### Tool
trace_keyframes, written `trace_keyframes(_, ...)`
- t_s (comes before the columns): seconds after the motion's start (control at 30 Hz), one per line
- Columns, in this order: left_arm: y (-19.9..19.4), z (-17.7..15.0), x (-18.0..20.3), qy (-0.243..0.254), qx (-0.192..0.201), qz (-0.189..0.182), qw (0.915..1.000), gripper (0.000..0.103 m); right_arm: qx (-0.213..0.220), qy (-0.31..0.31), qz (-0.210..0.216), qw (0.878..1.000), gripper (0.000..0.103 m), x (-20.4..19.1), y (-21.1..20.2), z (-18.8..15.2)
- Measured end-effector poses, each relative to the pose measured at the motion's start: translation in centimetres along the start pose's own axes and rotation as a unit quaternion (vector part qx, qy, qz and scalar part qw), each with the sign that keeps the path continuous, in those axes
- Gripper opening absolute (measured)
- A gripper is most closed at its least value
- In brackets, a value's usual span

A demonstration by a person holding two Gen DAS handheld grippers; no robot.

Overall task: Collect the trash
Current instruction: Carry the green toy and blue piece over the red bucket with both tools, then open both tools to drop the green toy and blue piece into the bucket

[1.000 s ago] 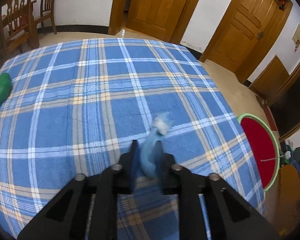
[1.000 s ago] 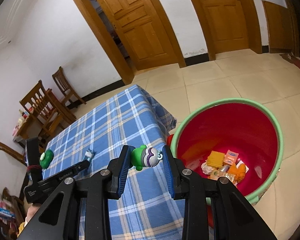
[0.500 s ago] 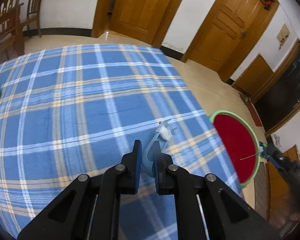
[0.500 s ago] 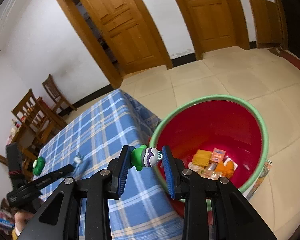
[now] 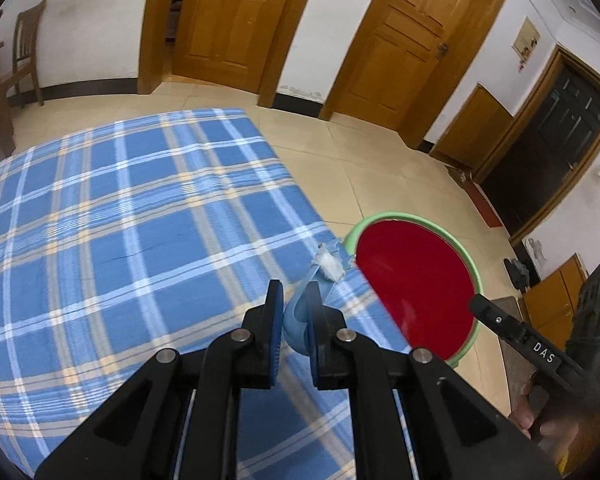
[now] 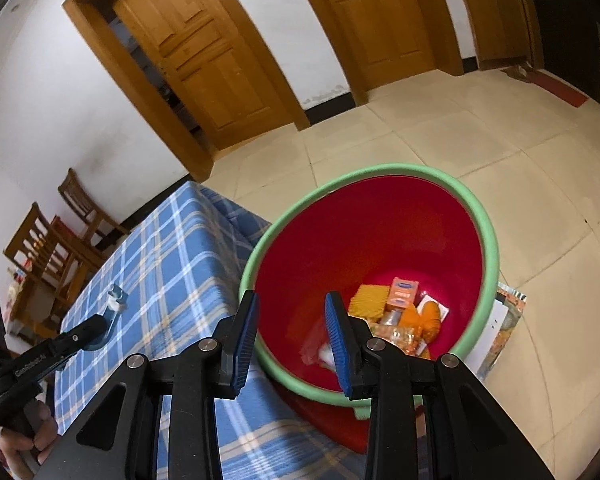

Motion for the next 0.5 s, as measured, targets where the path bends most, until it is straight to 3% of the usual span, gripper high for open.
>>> trace_keyframes(0.5,4.8,0.3,7.4,0.059,-0.038,-0.025,0.9972,0.01,0.017,0.021,-0.002,1.0,0.035,2.4,-1.2,0.2)
Point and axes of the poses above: each gripper's, at about its wrist camera, not at the fingertips, and y roughly the way its jaws point, x to its right, z to its top, the point moved 2 cm from there along y, roughly the way its jaws point, and after that the axes turned 4 degrees about -x, right-handed, at the moved point
